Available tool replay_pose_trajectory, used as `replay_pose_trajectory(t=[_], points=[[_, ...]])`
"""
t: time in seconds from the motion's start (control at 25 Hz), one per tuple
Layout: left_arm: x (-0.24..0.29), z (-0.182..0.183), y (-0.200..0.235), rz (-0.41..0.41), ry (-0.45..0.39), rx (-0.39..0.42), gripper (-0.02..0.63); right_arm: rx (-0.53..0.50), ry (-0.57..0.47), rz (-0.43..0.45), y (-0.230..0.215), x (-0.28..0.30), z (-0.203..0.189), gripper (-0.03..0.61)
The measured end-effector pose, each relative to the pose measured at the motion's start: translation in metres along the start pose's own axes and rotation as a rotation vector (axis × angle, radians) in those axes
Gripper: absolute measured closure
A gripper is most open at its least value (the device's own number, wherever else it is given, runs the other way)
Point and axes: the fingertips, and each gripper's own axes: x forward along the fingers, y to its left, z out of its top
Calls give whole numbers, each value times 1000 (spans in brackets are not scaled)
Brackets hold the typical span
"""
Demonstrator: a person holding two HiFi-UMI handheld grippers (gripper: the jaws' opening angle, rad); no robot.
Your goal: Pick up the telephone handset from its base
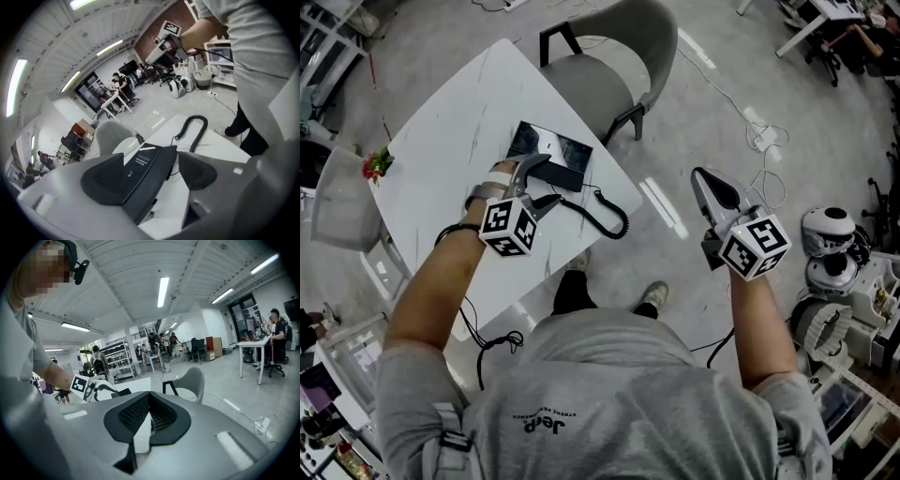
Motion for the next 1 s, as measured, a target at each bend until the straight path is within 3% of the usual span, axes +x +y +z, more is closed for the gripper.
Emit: replay_pose_trajectory(t=[0.2,0.4,0.48,0.6,0.68,0.76,0.84,0.88,1.0], points=[[26,-36,-9,-29,110,192,218,22,32,11,8,18,-24,574],[39,-61,-4,-16,196,269,222,38,54,11,11,22,-39,574],[44,-68,-4,-6,224,303,262,42,59,9,11,21,-44,574],[48,-73,-1,32,254,390,392,45,70,9,12,19,-50,574],[45,-71,2,44,269,459,406,49,72,8,13,16,-52,574],[40,-66,0,23,277,510,469,51,69,5,14,11,-51,574],[35,-62,-3,-9,281,495,476,53,64,-1,14,4,-49,574],[31,-59,-5,-31,277,449,476,55,60,-4,14,1,-48,574],[15,-41,-11,-124,223,207,476,60,43,-10,15,-10,-42,574]])
